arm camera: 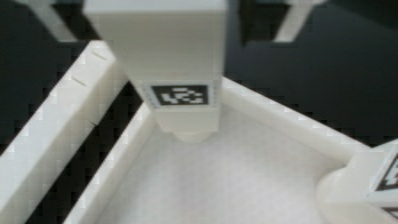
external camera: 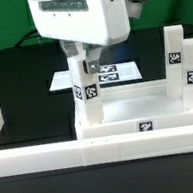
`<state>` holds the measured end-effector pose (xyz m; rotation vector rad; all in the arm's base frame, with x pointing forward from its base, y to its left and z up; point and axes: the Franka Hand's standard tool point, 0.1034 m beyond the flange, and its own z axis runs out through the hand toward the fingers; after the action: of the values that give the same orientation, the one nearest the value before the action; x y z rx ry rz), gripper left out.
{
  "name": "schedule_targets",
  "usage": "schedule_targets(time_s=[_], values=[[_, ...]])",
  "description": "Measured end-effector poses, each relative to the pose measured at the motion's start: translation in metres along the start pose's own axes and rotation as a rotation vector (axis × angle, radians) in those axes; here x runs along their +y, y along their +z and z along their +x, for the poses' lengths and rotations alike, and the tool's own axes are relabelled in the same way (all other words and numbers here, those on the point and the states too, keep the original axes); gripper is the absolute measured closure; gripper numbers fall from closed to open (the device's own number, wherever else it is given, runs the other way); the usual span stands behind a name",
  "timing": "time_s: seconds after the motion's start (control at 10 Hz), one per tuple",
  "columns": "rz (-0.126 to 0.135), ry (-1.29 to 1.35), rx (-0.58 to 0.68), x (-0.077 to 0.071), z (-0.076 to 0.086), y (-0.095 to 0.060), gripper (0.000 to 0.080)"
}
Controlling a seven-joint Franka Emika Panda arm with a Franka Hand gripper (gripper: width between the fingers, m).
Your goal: Assemble desk
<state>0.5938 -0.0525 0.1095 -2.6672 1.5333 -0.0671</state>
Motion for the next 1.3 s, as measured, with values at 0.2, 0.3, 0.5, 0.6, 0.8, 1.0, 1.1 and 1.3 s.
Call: schedule_targets(time_s=[0.2, 0.3, 0.5, 0.6, 0.8, 1.0, 1.1, 1.3], values=[[0.0, -0.034, 0.001, -0.0008, 0.0, -0.0005, 0.0209], [-0.007, -0.154, 0.007, -0.0013, -0.0007, -0.0003, 0.0209], [-0.01, -0.375, 0.007, -0.0031, -0.0029, 0.0, 0.0153], [-0.01, -0.447, 0.007, -0.0028, -0.0026, 0.0001, 0.0153], [-0.013, -0.618, 0.006, -0.0012, -0.0008, 0.0005, 0.0151], [-0.017, -0.77, 0.007, 0.0004, 0.0014, 0.0004, 0.0151], [-0.02, -0.855, 0.007, 0.0011, 0.0021, 0.0004, 0.0151], [-0.021, -0.977, 0.005, 0.0012, 0.002, 0.0005, 0.0151]])
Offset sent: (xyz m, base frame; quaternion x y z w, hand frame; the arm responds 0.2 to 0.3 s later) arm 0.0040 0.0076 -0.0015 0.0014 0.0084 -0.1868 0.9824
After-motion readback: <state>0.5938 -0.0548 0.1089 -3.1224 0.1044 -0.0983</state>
